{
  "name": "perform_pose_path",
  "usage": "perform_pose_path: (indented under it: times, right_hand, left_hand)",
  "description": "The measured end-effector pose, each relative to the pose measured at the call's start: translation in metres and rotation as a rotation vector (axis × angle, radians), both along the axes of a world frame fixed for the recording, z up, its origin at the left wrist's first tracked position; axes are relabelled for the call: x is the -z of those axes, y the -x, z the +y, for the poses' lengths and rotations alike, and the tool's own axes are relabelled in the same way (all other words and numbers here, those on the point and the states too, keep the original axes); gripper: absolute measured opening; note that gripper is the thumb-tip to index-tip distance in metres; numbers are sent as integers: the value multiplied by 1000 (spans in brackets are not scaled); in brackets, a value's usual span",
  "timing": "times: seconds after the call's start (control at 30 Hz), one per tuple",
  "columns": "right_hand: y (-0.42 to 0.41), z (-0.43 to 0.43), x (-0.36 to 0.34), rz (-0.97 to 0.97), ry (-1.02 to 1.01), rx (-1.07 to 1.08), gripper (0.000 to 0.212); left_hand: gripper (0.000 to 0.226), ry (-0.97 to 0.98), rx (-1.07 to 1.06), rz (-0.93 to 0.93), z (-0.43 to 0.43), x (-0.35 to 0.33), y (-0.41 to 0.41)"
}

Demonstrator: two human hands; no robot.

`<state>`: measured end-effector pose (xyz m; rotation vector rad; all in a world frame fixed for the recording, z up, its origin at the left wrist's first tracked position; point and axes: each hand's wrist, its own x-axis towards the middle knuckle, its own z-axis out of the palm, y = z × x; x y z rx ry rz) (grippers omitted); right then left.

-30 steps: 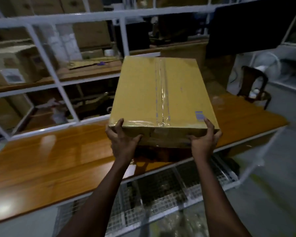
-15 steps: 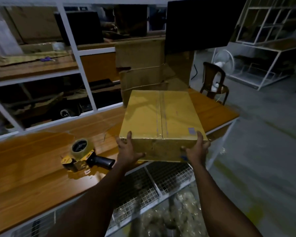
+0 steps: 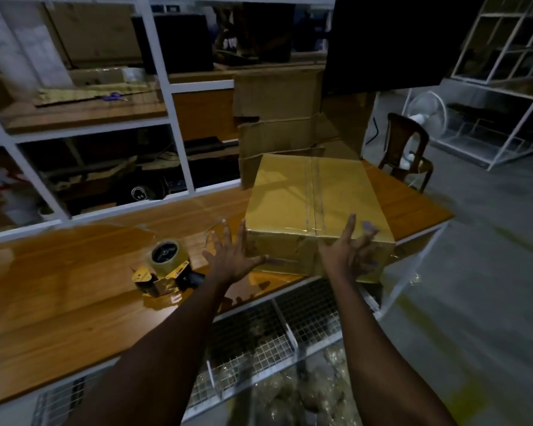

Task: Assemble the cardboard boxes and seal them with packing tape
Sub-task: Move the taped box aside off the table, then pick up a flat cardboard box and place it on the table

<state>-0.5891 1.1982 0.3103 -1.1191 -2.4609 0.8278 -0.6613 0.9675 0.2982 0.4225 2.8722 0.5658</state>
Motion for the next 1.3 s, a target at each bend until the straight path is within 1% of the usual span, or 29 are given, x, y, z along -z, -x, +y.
perform_pose_path:
  times: [0.17, 0.23, 0.33, 0.43, 0.53, 0.7, 0.83, 0.97, 1.13, 1.23, 1.3]
  right_hand:
    - [27, -83, -22, 61, -16, -238, 102]
    - [36, -127, -29, 70, -35, -342, 101]
    - [43, -211, -36, 69, -73, -473, 100]
    - [40, -314, -36, 58, -75, -611, 97]
    - [24, -434, -30, 36, -80, -754, 96]
    - [-46, -648, -15, 10, -89, -1064, 92]
    - [-125, -804, 13, -43, -55, -1342, 88]
    - [-213, -922, 53, -141, -86, -1581, 83]
    - [-284, -1012, 110, -299, -161, -1802, 78]
    - [-309, -1049, 152, -387, -206, -1888, 75]
    - [-321, -1065, 189, -437, -283, -1923, 74]
  left_hand:
    - [105, 18, -87, 118, -68, -18, -7]
    - [104, 17, -150, 142, -111, -27, -13]
    - [110, -12, -276, 182, -193, -38, -35]
    - [109, -30, -414, 206, -293, -40, -72]
    - [104, -25, -599, 190, -403, -35, -123]
    - [102, -47, -912, 162, -585, -12, -245]
    - [99, -38, -1146, 97, -711, 22, -361]
    - [95, -30, -1388, -13, -794, 64, -474]
    - [94, 12, -1567, -198, -854, 116, -573]
    - [92, 1, -1629, -300, -878, 150, -606]
    - [90, -13, -1664, -352, -890, 176, -621]
